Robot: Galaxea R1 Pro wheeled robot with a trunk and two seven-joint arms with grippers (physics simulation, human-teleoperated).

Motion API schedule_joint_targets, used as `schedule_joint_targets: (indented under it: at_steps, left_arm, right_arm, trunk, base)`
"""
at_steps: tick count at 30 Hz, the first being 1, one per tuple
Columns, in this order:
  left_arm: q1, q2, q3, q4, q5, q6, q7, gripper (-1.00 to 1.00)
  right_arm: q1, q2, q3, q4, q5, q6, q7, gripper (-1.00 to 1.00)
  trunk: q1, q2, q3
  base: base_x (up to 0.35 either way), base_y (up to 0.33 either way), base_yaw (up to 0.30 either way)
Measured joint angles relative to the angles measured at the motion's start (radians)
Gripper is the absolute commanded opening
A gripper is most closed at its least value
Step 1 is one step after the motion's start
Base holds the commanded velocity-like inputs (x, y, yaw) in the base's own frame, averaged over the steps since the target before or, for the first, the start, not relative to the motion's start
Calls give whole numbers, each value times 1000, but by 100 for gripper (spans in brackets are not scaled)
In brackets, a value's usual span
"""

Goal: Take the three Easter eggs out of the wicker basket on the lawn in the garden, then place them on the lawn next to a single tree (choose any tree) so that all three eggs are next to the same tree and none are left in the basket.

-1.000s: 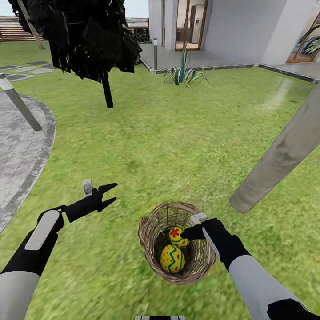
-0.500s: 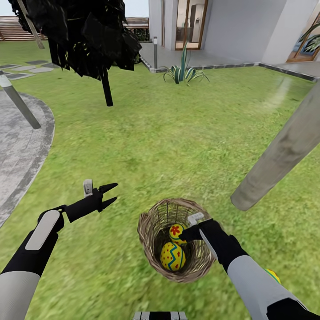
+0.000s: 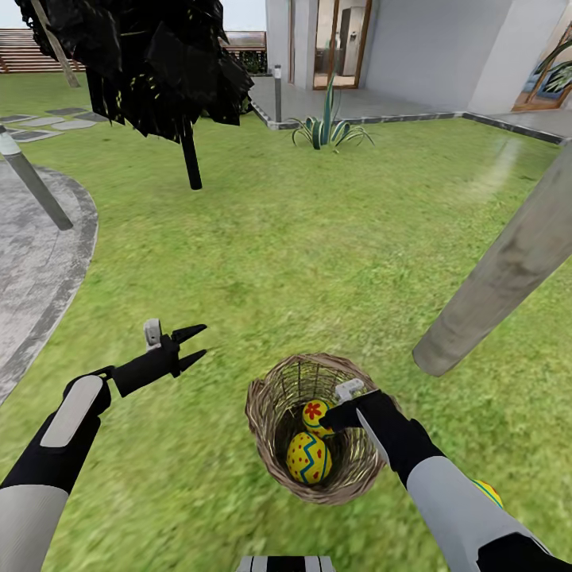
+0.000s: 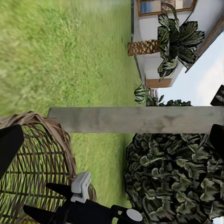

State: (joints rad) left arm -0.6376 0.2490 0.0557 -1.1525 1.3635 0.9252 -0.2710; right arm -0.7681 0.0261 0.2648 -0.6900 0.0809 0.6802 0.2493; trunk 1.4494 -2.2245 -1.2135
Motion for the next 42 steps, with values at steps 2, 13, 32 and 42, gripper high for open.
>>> schedule_joint_targets:
  at_steps: [2,13,32,42]
  left_arm:
    - [0,-1,0,1,-1,0,-3,100]
    - [0,-2,-3,1,-8,0,-4,100]
    - [0,-6,-8,0,-9,-1,-4,100]
    - [0,-6,-8,-2,-8,0,-5,100]
  right_arm:
    - [0,0,2,0,1,1,-1,100]
    - [0,5,109,7,3,-47,-103,100]
    - [0,8,196,37,27,-193,-213,100]
    - [0,23,237,102,48,-281,-213,100]
  trunk:
    - [0,0,0]
    - [0,0,0]
    - [0,0,0]
    - [0,0,0]
  base:
    - [0,0,0]
    - [0,0,0]
    - [0,0,0]
    - [0,0,0]
